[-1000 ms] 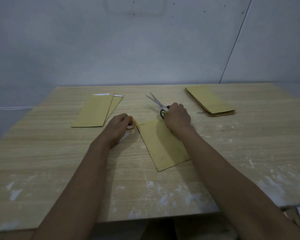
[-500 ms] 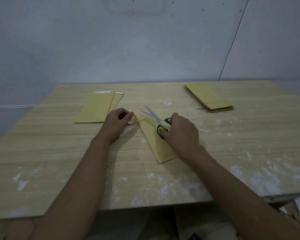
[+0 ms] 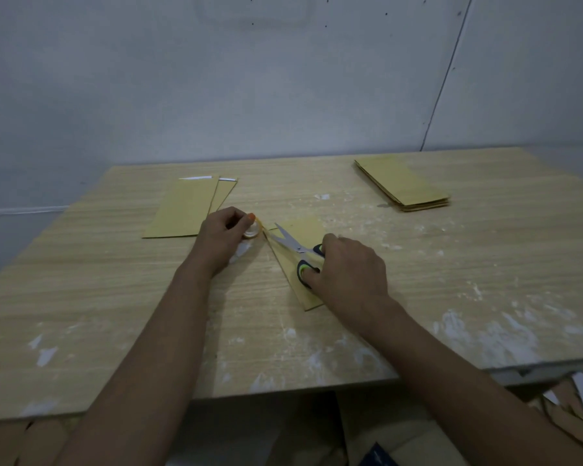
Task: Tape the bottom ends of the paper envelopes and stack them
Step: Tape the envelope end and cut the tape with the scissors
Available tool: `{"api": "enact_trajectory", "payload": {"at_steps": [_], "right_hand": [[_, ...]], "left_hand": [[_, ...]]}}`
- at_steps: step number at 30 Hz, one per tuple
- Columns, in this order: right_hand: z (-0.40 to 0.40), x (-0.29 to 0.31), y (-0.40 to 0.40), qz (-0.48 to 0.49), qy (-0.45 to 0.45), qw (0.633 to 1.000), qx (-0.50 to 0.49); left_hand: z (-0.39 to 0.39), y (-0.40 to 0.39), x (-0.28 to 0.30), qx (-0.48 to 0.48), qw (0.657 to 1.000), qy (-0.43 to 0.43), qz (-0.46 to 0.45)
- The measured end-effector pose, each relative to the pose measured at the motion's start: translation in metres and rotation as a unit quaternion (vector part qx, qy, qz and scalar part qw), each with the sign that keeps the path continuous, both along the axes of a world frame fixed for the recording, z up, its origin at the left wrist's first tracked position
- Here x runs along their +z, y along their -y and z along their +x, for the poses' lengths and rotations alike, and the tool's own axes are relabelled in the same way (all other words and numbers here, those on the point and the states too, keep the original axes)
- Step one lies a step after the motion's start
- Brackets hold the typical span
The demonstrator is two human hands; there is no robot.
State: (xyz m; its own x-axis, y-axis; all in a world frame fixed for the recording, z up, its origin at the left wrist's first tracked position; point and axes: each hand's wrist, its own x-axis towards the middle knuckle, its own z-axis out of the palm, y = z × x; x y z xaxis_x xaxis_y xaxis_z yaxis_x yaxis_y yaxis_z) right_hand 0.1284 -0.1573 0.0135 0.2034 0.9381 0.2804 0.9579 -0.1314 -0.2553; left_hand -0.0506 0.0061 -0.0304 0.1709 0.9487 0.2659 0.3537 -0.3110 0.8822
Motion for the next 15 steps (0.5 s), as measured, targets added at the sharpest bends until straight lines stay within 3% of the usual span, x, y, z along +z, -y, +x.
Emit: {"api": "enact_trajectory", "payload": {"at_steps": [15], "right_hand": [[-0.022, 0.002, -0.035, 0.007, 0.060, 0.996, 0.058]], "left_hand": [[-0.001, -0.001, 0.001, -0.005, 1.000, 0.000, 0.003]]}}
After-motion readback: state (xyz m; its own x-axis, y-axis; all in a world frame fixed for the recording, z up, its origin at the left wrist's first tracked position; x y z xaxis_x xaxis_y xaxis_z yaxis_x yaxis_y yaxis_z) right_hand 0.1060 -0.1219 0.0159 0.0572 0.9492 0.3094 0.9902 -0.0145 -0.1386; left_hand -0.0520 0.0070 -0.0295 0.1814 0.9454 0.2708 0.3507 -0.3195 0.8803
